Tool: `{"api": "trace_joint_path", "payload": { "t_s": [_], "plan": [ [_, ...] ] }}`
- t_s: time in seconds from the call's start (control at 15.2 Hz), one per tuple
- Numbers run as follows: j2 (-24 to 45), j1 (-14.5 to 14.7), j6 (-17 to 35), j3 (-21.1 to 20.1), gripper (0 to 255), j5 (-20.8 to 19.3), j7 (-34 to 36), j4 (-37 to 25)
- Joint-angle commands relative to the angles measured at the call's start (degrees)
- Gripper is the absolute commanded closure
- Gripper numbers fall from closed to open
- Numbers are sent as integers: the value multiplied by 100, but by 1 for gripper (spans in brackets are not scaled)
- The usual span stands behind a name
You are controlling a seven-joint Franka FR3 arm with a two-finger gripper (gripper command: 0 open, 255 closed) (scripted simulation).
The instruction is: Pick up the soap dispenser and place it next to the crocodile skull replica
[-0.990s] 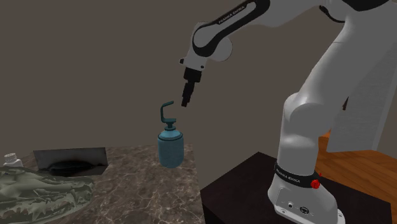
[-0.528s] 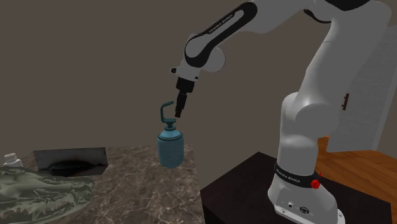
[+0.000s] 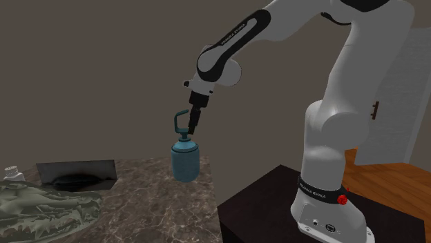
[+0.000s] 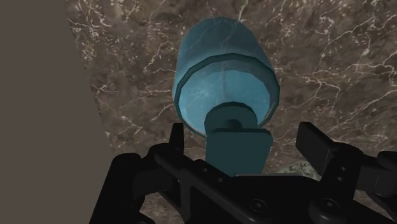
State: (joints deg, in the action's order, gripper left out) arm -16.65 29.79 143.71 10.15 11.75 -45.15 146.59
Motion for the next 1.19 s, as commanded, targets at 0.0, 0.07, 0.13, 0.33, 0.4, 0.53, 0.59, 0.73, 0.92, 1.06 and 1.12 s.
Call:
{"api": "trace_joint_path", "payload": {
  "t_s": [0.0,0.07,0.13,0.33,0.4,0.53,0.59,0.73,0.92,1.06,1.12],
  "plan": [
    [4,2,10,0,0,3,-2,5],
    [4,2,10,0,0,3,-2,5],
    [4,2,10,0,0,3,-2,5],
    [3,1,9,0,255,3,-2,4],
    [3,1,9,0,255,3,-2,4],
    [4,1,9,0,255,3,-2,4],
    [4,1,8,0,255,3,-2,4],
    [2,1,8,0,255,2,-1,5],
    [-46,-12,-75,-10,255,-29,31,-33],
    [-141,-38,-244,-29,255,-87,93,-111],
    [-186,-49,-329,-38,255,-113,122,-153]
  ]
}}
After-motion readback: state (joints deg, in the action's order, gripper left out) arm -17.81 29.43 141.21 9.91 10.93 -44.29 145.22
